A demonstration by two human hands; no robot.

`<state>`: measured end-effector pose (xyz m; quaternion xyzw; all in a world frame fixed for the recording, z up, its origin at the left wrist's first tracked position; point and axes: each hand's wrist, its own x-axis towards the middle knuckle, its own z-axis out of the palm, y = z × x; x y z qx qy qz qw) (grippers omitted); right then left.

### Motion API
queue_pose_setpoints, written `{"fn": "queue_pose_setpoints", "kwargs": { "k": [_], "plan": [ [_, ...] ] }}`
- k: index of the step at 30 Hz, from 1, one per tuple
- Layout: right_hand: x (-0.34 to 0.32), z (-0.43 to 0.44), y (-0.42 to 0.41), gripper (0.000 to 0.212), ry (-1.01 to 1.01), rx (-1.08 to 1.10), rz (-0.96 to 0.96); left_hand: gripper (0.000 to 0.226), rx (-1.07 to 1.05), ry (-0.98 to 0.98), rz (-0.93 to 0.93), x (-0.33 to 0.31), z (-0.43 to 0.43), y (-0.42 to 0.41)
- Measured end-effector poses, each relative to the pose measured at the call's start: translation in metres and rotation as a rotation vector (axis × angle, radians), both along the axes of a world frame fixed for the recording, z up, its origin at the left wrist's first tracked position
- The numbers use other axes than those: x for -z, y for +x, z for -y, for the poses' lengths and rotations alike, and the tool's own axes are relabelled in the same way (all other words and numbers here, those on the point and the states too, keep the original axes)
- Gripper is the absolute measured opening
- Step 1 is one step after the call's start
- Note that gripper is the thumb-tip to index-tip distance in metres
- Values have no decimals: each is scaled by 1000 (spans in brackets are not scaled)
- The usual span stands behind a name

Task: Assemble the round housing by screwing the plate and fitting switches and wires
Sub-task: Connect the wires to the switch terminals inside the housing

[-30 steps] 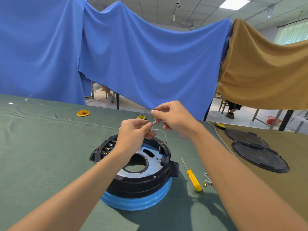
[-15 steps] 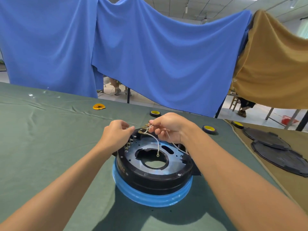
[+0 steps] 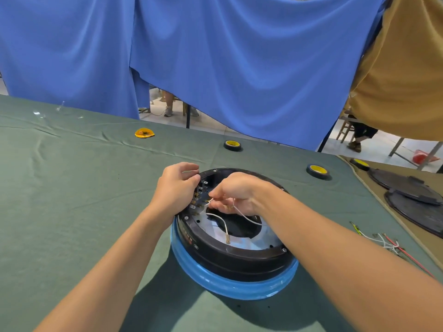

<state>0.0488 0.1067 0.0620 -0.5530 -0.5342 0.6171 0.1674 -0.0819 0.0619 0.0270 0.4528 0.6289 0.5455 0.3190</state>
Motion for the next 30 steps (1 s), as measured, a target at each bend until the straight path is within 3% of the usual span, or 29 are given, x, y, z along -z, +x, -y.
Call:
{"fn": "queue_pose_setpoints", "kwargs": {
  "k": [17, 30],
  "plan": [
    [5, 2, -3, 8, 114, 62, -31, 20, -5, 37, 62, 2, 1, -1],
    [7, 3, -6, 8, 157, 80, -60, 28, 11, 24, 94, 2, 0, -1]
  ]
}}
